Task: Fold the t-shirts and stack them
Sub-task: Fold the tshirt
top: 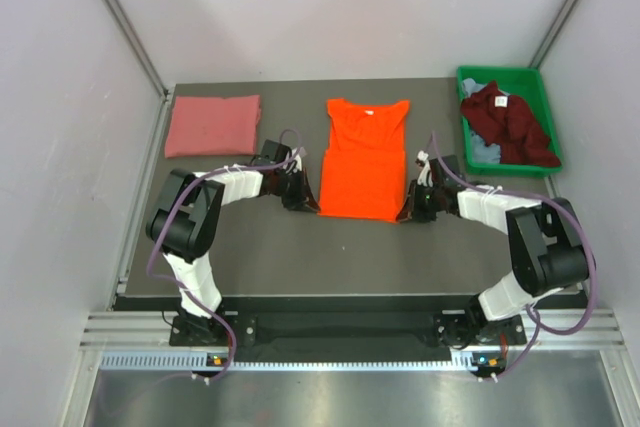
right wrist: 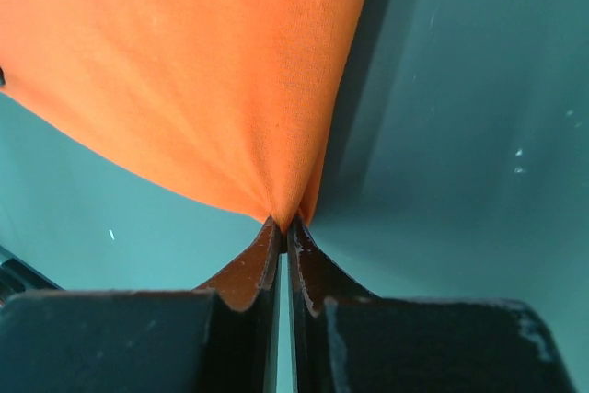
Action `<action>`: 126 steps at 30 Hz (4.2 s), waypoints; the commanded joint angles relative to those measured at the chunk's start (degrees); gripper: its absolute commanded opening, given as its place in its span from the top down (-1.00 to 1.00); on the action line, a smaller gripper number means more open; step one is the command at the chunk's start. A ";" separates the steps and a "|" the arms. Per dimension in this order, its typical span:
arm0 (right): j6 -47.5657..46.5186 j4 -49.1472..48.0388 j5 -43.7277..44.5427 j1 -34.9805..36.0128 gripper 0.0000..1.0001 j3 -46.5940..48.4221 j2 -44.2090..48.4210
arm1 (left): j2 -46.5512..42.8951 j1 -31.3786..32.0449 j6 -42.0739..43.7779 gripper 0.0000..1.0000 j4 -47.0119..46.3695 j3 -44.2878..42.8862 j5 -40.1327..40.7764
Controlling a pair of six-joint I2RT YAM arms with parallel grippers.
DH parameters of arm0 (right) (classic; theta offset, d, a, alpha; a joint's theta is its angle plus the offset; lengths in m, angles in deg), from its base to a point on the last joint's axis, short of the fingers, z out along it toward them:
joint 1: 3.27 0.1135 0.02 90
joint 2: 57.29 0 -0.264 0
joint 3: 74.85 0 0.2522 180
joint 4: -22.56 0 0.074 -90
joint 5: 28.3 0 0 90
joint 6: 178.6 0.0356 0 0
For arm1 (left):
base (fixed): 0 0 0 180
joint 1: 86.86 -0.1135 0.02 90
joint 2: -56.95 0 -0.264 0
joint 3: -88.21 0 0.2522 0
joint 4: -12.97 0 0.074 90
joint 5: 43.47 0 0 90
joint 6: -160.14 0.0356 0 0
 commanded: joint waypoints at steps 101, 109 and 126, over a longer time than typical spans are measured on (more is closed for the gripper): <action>4.11 3.09 4.31 0.62 0.64 -7.11 8.72 | -7.07 11.37 -6.65 0.56 4.34 5.54 13.72; 6.30 11.98 8.26 0.62 0.31 -5.35 18.83 | -14.36 11.11 -7.18 0.39 9.44 3.44 12.41; 13.51 2.40 4.49 0.70 0.16 -11.50 14.09 | -11.21 8.65 -10.61 0.22 0.31 12.58 10.56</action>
